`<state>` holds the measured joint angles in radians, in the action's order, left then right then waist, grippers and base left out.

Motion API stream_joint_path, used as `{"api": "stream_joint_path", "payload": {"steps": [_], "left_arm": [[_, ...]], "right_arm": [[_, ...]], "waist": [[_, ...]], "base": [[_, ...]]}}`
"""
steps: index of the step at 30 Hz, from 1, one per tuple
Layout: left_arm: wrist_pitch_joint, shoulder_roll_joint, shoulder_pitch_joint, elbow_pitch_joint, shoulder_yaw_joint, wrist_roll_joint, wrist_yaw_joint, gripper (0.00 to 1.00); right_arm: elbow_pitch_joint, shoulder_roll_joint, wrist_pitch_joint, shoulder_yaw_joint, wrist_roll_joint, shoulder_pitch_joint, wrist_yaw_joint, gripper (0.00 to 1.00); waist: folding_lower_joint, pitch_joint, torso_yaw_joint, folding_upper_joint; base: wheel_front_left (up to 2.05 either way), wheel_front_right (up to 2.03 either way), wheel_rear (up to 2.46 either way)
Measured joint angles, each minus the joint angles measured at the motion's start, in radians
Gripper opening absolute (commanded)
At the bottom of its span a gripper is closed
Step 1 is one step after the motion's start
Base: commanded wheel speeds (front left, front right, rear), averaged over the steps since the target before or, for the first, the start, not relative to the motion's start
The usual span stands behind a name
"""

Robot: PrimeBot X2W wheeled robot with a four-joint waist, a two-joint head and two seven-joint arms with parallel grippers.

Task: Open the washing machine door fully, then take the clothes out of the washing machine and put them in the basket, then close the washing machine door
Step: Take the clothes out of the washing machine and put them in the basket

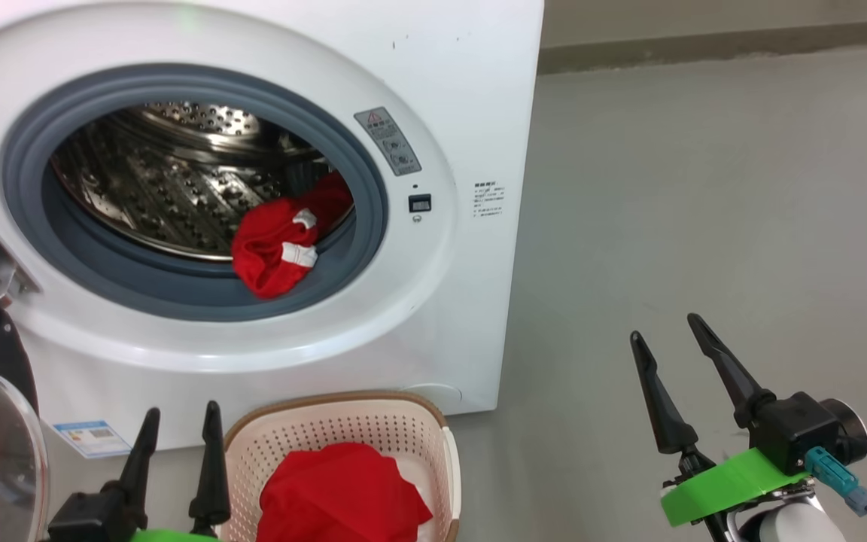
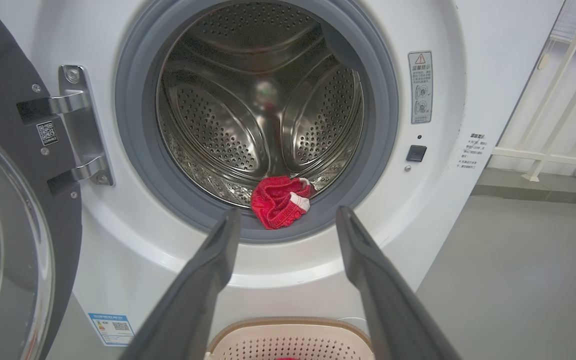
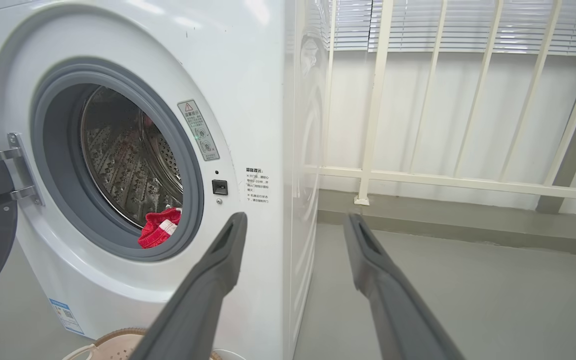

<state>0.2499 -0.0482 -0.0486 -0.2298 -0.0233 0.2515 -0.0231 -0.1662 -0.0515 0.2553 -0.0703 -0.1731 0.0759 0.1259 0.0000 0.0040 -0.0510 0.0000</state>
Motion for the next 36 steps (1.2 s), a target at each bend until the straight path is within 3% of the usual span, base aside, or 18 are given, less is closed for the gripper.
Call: {"api": "stream_joint_path", "payload": {"steps": [15,36], "left_arm": [[0.0,0.0,0.071,0.045,0.021,0.026,0.024,1.0],[-0.001,-0.001,0.072,0.058,0.032,0.036,0.042,1.0]], "right_arm": [[0.0,0.001,0.0,0.006,0.008,-0.032,0.0,1.0],[-0.003,0.001,0.0,0.006,0.007,-0.032,0.0,1.0]], "waist": [[0.0,-0.048,-0.012,0.0],[0.0,-0.035,-0.01,0.0]], "base": [[0.0,0.0,0.0],[0.0,0.0,0.0]]}}
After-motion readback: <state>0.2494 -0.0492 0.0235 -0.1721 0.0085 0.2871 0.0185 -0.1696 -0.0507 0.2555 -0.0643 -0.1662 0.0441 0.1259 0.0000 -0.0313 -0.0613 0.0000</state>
